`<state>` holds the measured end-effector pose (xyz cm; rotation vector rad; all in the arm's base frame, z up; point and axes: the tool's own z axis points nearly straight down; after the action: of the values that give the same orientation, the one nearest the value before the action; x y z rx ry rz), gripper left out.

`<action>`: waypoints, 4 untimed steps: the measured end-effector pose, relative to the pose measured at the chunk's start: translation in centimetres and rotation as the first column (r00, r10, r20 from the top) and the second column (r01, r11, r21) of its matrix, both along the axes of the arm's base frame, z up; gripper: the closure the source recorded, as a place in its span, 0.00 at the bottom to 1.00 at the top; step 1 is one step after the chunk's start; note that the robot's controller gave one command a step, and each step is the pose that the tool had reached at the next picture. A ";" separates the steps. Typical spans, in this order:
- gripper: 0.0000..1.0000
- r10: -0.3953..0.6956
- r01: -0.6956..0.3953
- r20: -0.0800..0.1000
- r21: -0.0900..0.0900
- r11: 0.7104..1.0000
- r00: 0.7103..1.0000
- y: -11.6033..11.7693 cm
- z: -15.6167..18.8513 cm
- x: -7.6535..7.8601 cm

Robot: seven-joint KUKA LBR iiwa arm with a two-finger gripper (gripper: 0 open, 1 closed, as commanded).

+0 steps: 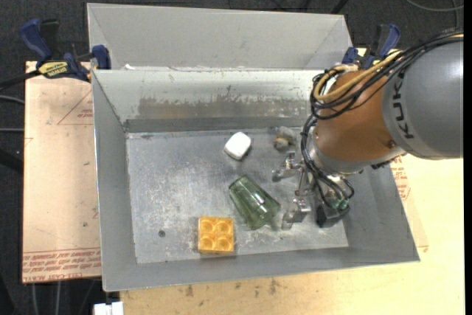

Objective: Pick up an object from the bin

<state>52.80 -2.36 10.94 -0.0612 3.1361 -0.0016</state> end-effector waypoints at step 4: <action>0.00 0.019 -0.019 -0.005 0.002 1.000 1.000 5.9 2.4 -4.3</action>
Offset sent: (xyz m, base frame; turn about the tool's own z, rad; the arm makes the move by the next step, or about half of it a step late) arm 0.0000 0.0000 0.0000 0.0000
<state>48.48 3.57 13.38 -0.0908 3.1405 0.0011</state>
